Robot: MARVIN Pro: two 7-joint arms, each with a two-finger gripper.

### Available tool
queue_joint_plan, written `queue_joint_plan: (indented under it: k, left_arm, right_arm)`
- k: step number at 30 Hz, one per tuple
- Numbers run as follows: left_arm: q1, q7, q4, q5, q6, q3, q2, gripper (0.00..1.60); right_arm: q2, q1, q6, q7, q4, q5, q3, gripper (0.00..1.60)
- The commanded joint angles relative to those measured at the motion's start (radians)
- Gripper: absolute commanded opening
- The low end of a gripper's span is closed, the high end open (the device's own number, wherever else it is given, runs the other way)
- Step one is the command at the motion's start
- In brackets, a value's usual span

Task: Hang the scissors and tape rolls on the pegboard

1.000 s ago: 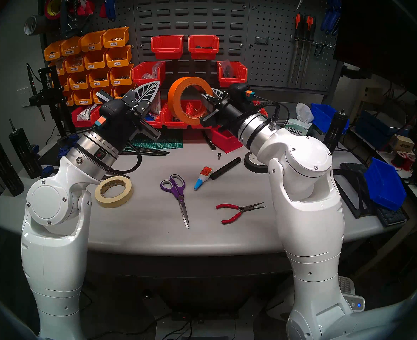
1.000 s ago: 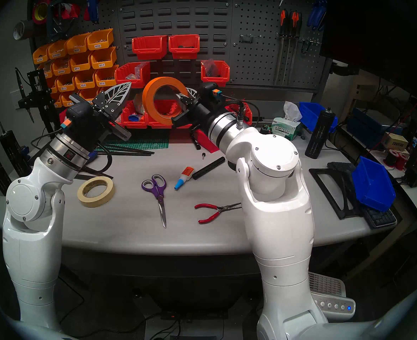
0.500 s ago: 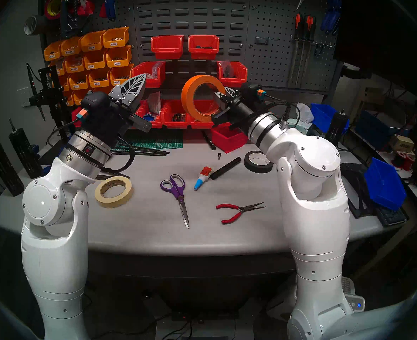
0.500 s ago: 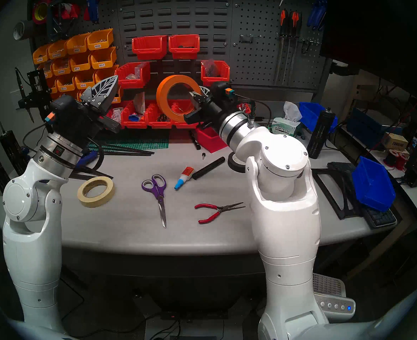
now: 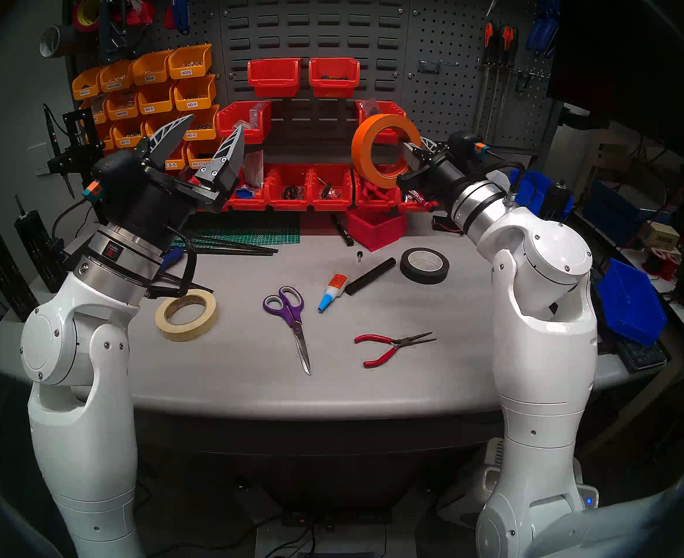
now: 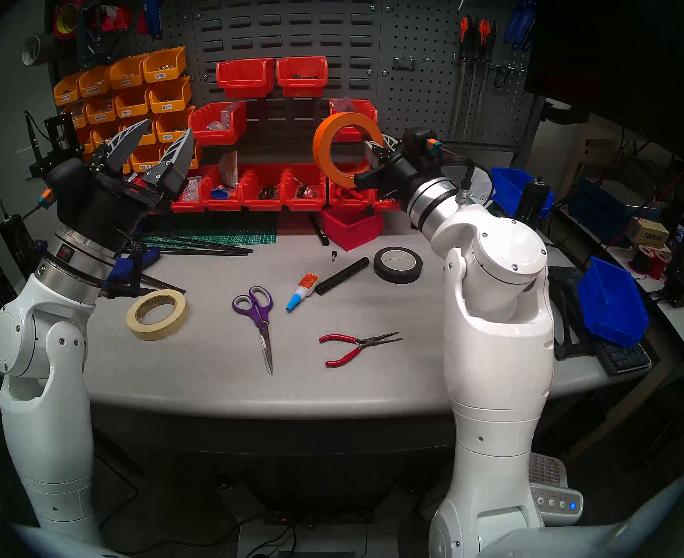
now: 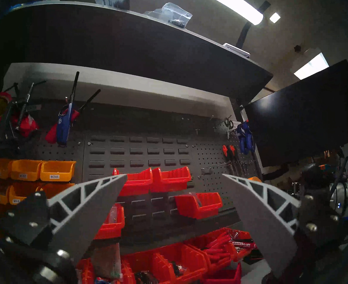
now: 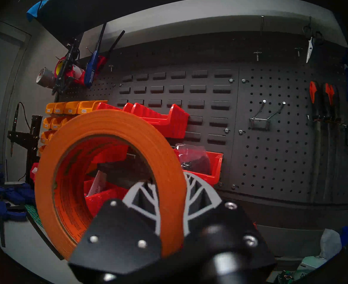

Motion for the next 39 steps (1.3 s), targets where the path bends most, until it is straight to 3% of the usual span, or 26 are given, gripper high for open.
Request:
queue_joint_plan:
  k: [1,11,30,32,39]
  left_arm:
    - [0.034,-0.041,-0.055,-0.057,0.005,-0.028,-0.002,1.6]
    - [0.085,-0.078,-0.067,-0.107,0.019,-0.067,-0.03,1.6]
    - [0.117,-0.1,-0.036,-0.141,0.02,-0.123,-0.056,1.6]
    - [0.118,-0.1,-0.034,-0.142,0.021,-0.125,-0.057,1.6]
    - [0.124,-0.109,-0.018,-0.147,0.024,-0.13,-0.067,1.6]
  right_arm:
    - [0.023,0.111,-0.027,-0.015,0.009,0.009,0.052,0.0]
    - [0.048,0.17,-0.059,-0.043,0.068,0.055,0.102,0.0]
    - [0.123,0.321,-0.074,-0.076,0.215,0.12,0.088,0.0]
    - [0.128,0.296,-0.08,-0.082,0.199,0.128,0.089,0.0]
    - [0.145,0.357,-0.081,-0.106,0.26,0.158,0.09,0.0]
